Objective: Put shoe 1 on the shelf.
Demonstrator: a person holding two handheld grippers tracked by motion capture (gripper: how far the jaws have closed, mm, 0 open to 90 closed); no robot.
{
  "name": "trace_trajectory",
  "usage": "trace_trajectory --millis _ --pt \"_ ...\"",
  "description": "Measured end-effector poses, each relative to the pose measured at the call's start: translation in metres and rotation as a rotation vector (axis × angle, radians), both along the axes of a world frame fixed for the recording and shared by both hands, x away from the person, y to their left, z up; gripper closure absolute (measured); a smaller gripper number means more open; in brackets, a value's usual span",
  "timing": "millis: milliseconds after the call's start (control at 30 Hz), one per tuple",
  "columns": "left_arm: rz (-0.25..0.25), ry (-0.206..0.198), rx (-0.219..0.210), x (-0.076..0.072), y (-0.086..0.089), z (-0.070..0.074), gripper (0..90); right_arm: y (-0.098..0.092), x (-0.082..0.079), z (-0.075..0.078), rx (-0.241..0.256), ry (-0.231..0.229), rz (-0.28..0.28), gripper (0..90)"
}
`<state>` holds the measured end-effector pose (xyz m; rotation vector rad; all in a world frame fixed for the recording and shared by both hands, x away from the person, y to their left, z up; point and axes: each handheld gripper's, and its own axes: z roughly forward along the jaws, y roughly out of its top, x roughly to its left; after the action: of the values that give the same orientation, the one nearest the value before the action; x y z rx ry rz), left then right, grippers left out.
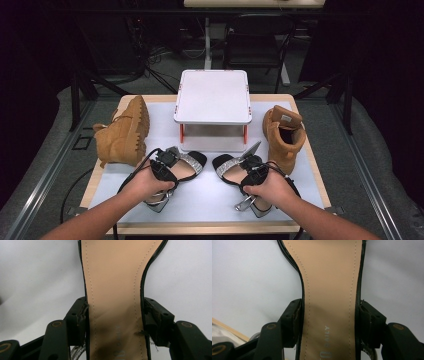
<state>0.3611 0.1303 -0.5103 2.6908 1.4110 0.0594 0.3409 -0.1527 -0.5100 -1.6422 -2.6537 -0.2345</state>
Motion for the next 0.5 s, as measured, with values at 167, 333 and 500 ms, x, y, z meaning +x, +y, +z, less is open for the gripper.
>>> trace_trajectory --millis 167,333,500 --pt "0.008 0.007 0.005 0.0009 -0.0003 0.0005 41.9 -0.0012 0.0017 0.0007 0.002 0.016 0.007 42.0" --pt "0.019 0.007 0.009 0.0 -0.0014 0.0008 42.1 -0.0019 0.001 0.0004 0.004 0.004 0.01 42.2" --pt "0.019 0.004 0.011 -0.0002 -0.0025 0.0036 42.2 -0.0017 -0.0005 0.0 0.027 -0.012 -0.017 42.2"
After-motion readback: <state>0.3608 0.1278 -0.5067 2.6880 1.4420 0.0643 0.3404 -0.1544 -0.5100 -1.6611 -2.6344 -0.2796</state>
